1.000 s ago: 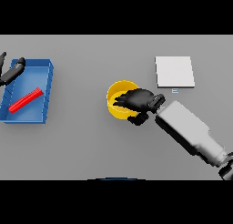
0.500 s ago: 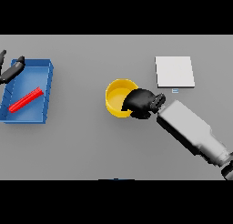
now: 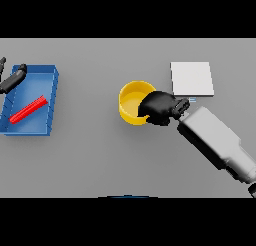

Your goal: Pick up the red beaker and tilt it to pour out 1 green nut into yellow bowl. Pick up the yellow bowl and place it on the metallic measuring scale.

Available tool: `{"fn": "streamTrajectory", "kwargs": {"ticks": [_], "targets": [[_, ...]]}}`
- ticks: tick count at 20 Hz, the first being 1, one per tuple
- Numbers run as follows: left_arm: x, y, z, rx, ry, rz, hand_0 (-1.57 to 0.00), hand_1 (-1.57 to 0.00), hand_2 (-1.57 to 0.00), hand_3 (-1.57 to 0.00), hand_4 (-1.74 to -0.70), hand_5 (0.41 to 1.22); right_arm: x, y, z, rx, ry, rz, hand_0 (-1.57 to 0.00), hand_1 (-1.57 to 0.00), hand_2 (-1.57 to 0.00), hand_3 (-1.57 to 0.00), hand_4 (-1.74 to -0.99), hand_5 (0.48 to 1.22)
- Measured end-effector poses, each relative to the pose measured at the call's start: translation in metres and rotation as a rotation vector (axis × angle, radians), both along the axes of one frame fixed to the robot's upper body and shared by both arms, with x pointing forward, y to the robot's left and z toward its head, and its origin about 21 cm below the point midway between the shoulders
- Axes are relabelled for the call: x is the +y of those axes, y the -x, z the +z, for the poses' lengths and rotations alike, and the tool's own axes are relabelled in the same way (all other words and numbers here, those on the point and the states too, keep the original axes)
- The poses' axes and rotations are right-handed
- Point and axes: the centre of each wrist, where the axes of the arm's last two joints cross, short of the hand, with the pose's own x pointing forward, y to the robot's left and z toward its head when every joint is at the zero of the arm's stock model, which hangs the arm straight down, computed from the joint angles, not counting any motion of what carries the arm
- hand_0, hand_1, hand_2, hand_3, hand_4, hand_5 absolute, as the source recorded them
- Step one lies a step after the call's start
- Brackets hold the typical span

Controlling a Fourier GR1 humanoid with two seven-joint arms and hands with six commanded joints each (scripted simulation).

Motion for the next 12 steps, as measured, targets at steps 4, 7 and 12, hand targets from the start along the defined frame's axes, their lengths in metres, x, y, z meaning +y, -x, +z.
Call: {"fn": "streamTrajectory", "kwargs": {"ticks": [4, 7, 12], "targets": [[-0.004, -0.007, 0.004, 0.006, -0.014, -0.011, 0.0, 0.0, 0.0, 0.0, -0.72, 0.686, -0.012, -0.002, 0.03, -0.053, -0.015, -0.036, -1.56, -1.56, -1.43, -1.19, -1.739, 1.219], [0.0, -0.004, 0.005, -0.006, -0.021, -0.015, 0.0, 0.0, 0.0, 0.0, -0.72, 0.686, -0.021, -0.004, 0.043, -0.103, -0.025, -0.086, -1.57, -1.57, -1.5, -1.16, -1.74, 1.22], [-0.003, -0.001, 0.006, -0.005, -0.015, -0.021, 0.0, 0.0, 0.0, 0.0, -0.73, 0.704, -0.041, -0.01, 0.05, -0.152, -0.023, -0.141, -1.57, -1.57, -1.52, -1.15, -1.741, 1.22]]}}
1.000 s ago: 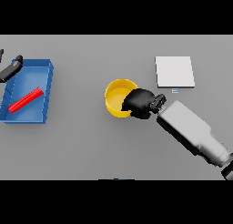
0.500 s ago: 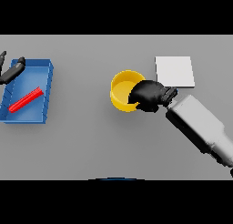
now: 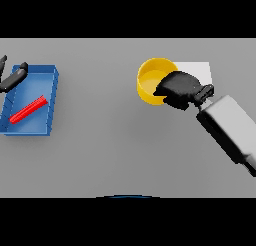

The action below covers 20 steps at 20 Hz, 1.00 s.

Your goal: Pick up the red beaker and tilt it to pour out 1 green nut into yellow bowl. Pick up the yellow bowl and place it on the metallic measuring scale.

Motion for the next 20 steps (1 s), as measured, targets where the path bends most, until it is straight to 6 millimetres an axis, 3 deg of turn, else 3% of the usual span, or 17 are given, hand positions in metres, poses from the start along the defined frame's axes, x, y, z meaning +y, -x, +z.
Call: {"fn": "streamTrajectory", "kwargs": {"ticks": [2, 10, 17, 20], "targets": [[-0.001, 0.002, 0.0, -0.002, 0.006, 0.002, 0.0, 0.0, 0.0, 0.0, -0.73, 0.715, -0.015, -0.009, 0.007, -0.031, -0.008, -0.022, -1.57, -1.57, -1.54, -1.15, -1.741, 1.221], [0.0, 0.004, 0.003, 0.015, 0.017, 0.027, 0.0, 0.0, 0.0, 0.0, -0.74, 0.738, -0.057, -0.039, -0.002, -0.069, -0.025, -0.165, -1.57, -1.57, -1.55, -1.15, -1.741, 1.221], [0.005, 0.004, 0.006, 0.03, -0.008, 0.039, 0.0, 0.0, 0.0, 0.0, -0.72, 0.714, -0.089, -0.054, -0.031, -0.047, -0.011, -0.307, -1.57, -1.57, -1.46, -1.27, -1.741, 1.221], [0.0, 0.004, 0.004, 0.033, 0.0, 0.03, 0.0, 0.0, 0.0, 0.0, -0.73, 0.71, -0.093, -0.062, -0.037, -0.023, -0.027, -0.337, -1.57, -1.57, -1.43, -1.33, -1.741, 1.221]]}}
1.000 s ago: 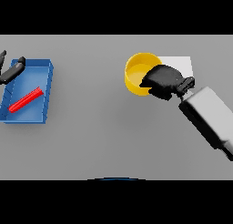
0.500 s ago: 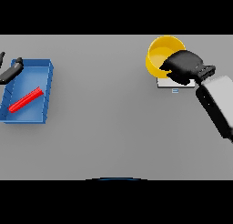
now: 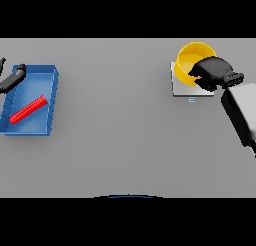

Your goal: Pick up the red beaker and tilt it to pour out 1 green nut into yellow bowl. Pick up the yellow bowl and place it on the metallic measuring scale.

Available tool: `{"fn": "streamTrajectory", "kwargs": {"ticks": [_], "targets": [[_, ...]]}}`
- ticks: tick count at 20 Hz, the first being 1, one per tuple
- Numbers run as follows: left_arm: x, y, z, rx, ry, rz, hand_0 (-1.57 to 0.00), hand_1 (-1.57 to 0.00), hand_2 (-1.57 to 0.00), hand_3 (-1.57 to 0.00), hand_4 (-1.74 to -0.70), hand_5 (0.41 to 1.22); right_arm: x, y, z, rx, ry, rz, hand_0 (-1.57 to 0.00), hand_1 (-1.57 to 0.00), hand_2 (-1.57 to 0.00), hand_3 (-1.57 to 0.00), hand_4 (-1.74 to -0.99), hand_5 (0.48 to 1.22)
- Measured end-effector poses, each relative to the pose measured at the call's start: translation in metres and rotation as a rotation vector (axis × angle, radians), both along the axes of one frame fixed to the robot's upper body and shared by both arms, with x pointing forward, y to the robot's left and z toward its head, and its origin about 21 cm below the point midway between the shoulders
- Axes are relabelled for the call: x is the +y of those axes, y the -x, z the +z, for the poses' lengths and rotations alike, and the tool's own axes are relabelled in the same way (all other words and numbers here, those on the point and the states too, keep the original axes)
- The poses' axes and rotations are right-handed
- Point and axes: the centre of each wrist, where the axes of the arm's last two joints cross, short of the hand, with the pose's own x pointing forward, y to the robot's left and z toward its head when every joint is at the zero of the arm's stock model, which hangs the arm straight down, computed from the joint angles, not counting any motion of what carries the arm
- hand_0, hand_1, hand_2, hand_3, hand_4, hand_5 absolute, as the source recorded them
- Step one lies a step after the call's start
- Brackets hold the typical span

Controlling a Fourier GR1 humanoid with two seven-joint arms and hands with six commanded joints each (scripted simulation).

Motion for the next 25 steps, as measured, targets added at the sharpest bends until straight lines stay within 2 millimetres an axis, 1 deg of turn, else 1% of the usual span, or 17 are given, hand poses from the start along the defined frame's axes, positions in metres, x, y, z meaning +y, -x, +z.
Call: {"fn": "streamTrajectory", "kwargs": {"ticks": [2, 3, 4, 6, 8, 9, 10, 11, 12, 13, 15, 17, 18, 19, 22, 23, 25], "targets": [[0.002, -0.001, 0.003, -0.003, -0.009, 0.001, 0.0, 0.0, 0.0, 0.0, -0.73, 0.71, 0.001, -0.001, -0.008, 0.017, -0.013, -0.006, -1.56, -1.57, -1.41, -1.37, -1.741, 1.221], [-0.001, 0.001, -0.002, 0.004, -0.003, -0.004, 0.0, 0.0, 0.0, 0.0, -0.73, 0.714, -0.003, -0.002, -0.01, 0.031, -0.033, -0.011, -1.55, -1.57, -1.39, -1.41, -1.741, 1.221], [-0.001, -0.001, 0.002, -0.012, 0.001, -0.003, 0.0, 0.0, 0.0, 0.0, -0.73, 0.713, -0.003, -0.003, -0.01, 0.042, -0.032, -0.025, -1.53, -1.57, -1.38, -1.44, -1.741, 1.221], [0.002, 0.0, 0.001, -0.001, -0.006, 0.006, 0.0, 0.0, 0.0, 0.0, -0.73, 0.712, -0.001, -0.004, -0.016, 0.066, -0.042, -0.042, -1.42, -1.57, -1.36, -1.49, -1.741, 1.221], [-0.004, -0.003, -0.002, 0.003, 0.002, 0.0, 0.0, 0.0, 0.0, 0.0, -0.73, 0.715, -0.002, -0.007, -0.014, 0.066, -0.042, -0.038, -1.4, -1.57, -1.39, -1.36, -1.741, 1.221], [-0.003, -0.001, -0.002, 0.006, -0.003, 0.005, 0.0, 0.0, 0.0, 0.0, -0.73, 0.717, -0.005, -0.006, -0.014, 0.076, -0.04, -0.044, -1.33, -1.46, -1.42, -1.2, -1.741, 1.221], [-0.001, -0.003, 0.0, 0.002, -0.001, 0.009, 0.0, 0.0, 0.0, 0.0, -0.73, 0.72, -0.008, -0.006, -0.014, 0.083, -0.043, -0.046, -1.13, -1.32, -1.33, -1.06, -1.701, 1.221], [0.001, -0.003, 0.0, 0.0, 0.0, 0.007, 0.0, 0.0, 0.0, 0.0, -0.73, 0.723, -0.011, -0.005, -0.014, 0.088, -0.06, -0.04, -0.9, -1.15, -1.19, -0.94, -1.66, 1.143], [0.004, -0.003, -0.001, 0.001, 0.001, 0.001, 0.0, 0.0, 0.0, 0.0, -0.73, 0.728, -0.013, -0.005, -0.013, 0.091, -0.067, -0.048, -0.72, -0.98, -1.04, -0.83, -1.619, 1.072], [0.002, -0.001, -0.004, 0.007, 0.003, -0.001, 0.0, 0.0, 0.0, 0.0, -0.73, 0.729, -0.009, -0.006, -0.015, 0.099, -0.065, -0.063, -0.58, -0.83, -0.91, -0.74, -1.588, 1.016], [-0.001, -0.003, -0.006, 0.006, 0.004, -0.009, 0.0, 0.0, 0.0, 0.0, -0.73, 0.717, -0.01, -0.007, -0.014, 0.118, -0.047, -0.072, -0.37, -0.58, -0.69, -0.61, -1.539, 0.933], [-0.005, -0.004, -0.006, 0.01, 0.003, -0.004, 0.0, 0.0, 0.0, 0.0, -0.72, 0.708, -0.01, -0.007, -0.014, 0.119, -0.035, -0.061, -0.24, -0.38, -0.52, -0.53, -1.501, 0.877], [-0.003, -0.004, -0.002, 0.002, -0.002, -0.002, 0.0, 0.0, 0.0, 0.0, -0.72, 0.705, -0.011, -0.007, -0.014, 0.121, -0.022, -0.055, -0.19, -0.3, -0.45, -0.49, -1.485, 0.859], [-0.004, -0.003, -0.005, 0.002, -0.001, -0.001, 0.0, 0.0, 0.0, 0.0, -0.72, 0.703, -0.011, -0.007, -0.016, 0.125, -0.017, -0.041, -0.15, -0.24, -0.37, -0.45, -1.469, 0.842], [-0.001, -0.004, -0.001, -0.003, 0.01, 0.002, 0.0, 0.0, 0.0, 0.0, -0.72, 0.697, -0.008, -0.008, -0.016, 0.132, 0.001, -0.056, -0.08, -0.12, -0.2, -0.35, -1.431, 0.799], [-0.004, -0.003, -0.004, -0.005, 0.017, -0.007, 0.0, 0.0, 0.0, 0.0, -0.72, 0.696, -0.011, -0.008, -0.017, 0.142, 0.003, -0.064, -0.06, -0.1, -0.16, -0.32, -1.422, 0.785], [0.001, -0.003, 0.001, -0.003, 0.003, 0.009, 0.0, 0.0, 0.0, 0.0, -0.72, 0.693, -0.013, -0.008, -0.015, 0.154, -0.005, -0.07, -0.04, -0.06, -0.1, -0.27, -1.41, 0.759]]}}
